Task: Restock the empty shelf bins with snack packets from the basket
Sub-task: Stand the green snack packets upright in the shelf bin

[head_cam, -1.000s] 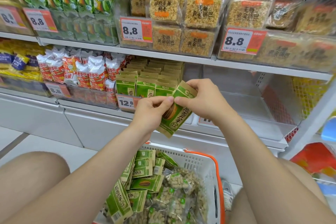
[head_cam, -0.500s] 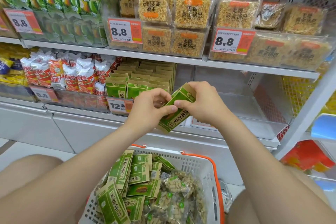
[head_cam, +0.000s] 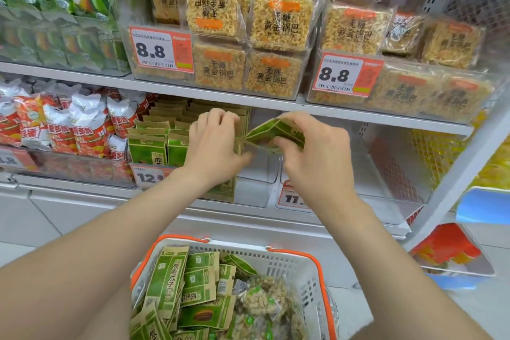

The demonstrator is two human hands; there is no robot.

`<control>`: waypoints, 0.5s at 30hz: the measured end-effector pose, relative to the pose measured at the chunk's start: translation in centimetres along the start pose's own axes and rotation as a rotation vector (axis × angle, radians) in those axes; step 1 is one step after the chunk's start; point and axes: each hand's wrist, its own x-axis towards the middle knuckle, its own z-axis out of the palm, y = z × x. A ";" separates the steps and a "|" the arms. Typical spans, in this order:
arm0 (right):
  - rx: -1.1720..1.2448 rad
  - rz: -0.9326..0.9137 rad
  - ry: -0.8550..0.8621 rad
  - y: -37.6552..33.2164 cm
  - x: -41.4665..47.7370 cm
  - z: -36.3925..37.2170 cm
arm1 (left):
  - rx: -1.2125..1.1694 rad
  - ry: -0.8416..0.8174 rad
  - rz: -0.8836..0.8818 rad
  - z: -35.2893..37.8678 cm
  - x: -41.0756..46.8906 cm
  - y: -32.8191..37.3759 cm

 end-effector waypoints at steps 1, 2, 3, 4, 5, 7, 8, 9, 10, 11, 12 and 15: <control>-0.027 -0.016 -0.024 0.3 0.1 0.4 | 0.076 0.006 -0.027 1.0 -0.1 0.2; -0.072 -0.021 -0.062 0.6 0.2 1.1 | 0.145 0.009 -0.046 2.0 -0.3 0.3; -0.127 -0.022 -0.102 0.9 0.2 1.9 | 0.201 0.013 -0.056 2.9 -0.5 0.3; -0.186 -0.023 -0.141 1.2 0.2 2.8 | 0.246 0.019 -0.063 3.5 -0.6 0.2; -0.249 -0.032 -0.172 1.4 0.3 3.6 | 0.285 0.020 -0.063 3.8 -0.6 0.0; -0.359 -0.056 -0.232 1.8 0.8 5.0 | 0.334 0.009 -0.062 4.0 -0.4 -0.4; -0.392 -0.066 -0.269 1.9 1.1 5.4 | 0.340 0.002 -0.070 4.0 -0.3 -0.5; -0.408 -0.067 -0.310 2.1 1.5 5.9 | 0.338 -0.003 -0.080 4.1 -0.2 -0.5; -0.419 -0.060 -0.354 2.2 2.0 6.4 | 0.334 -0.004 -0.084 4.2 -0.2 -0.4; -0.435 -0.048 -0.394 2.4 2.4 7.0 | 0.333 -0.001 -0.080 4.4 -0.3 -0.4; -0.466 -0.043 -0.425 2.6 2.8 7.6 | 0.338 0.005 -0.068 4.5 -0.3 -0.6; -0.574 -0.041 -0.455 3.5 3.7 9.4 | 0.343 0.015 0.010 4.6 -0.3 -1.6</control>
